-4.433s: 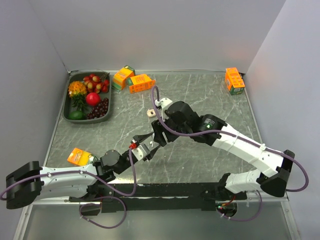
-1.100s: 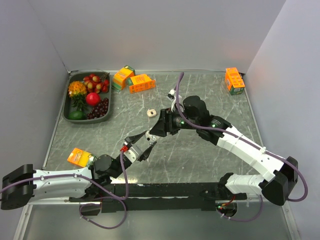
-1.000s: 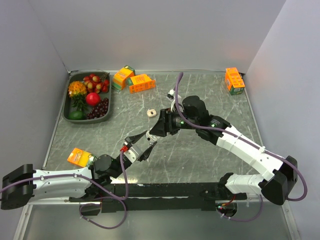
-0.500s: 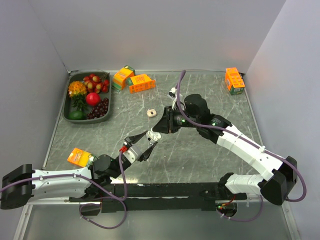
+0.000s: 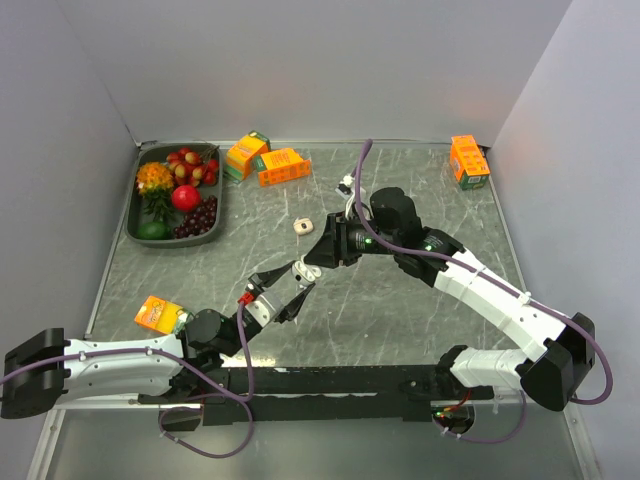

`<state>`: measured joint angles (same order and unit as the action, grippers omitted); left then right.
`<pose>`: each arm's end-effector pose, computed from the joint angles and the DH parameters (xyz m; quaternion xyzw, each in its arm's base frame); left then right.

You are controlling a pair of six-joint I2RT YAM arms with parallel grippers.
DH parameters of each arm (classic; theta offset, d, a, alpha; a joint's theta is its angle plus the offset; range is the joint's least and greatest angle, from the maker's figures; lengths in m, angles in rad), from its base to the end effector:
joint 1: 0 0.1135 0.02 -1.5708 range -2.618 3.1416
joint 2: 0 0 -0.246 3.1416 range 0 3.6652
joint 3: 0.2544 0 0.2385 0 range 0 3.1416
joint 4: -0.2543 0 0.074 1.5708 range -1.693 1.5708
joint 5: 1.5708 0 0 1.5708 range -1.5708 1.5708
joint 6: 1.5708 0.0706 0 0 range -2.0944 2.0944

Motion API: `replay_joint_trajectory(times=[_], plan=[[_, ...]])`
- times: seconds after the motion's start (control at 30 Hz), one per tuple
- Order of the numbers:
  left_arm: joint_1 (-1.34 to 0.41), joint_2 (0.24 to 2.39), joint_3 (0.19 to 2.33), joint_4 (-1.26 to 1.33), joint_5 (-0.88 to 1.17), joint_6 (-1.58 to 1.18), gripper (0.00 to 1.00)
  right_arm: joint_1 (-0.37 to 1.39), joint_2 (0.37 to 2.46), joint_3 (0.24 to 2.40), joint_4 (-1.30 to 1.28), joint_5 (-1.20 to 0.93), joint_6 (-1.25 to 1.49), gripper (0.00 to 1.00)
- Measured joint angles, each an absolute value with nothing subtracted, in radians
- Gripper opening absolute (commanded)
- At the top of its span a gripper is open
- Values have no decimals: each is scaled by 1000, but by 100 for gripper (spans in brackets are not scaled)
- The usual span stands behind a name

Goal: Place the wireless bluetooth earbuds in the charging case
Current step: Adjust the charging case.

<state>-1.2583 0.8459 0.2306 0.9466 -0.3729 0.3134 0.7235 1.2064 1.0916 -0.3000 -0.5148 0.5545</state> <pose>0.0897 -0.1940 0.2589 0.2971 0.5101 -0.2682 0.7613 0.1962 0.2197 0.3220 -0.2069 0.7953 0.4863 0.2970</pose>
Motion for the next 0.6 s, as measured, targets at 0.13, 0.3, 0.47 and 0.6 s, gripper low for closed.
replay_joint_trajectory(times=[0.13,0.3,0.47,0.6], plan=[[-1258,846,231,947,-377,319,1,723,1206,1090,-300,-520,554,43],[-1258,846,231,947,-383,321,1,723,1202,1079,-300,-527,554,39],[-1258,846,231,947,-387,324,1,723,1201,1075,-299,-542,554,26],[-1259,847,232,957,-387,320,1,722,1201,1073,-299,-541,546,8]])
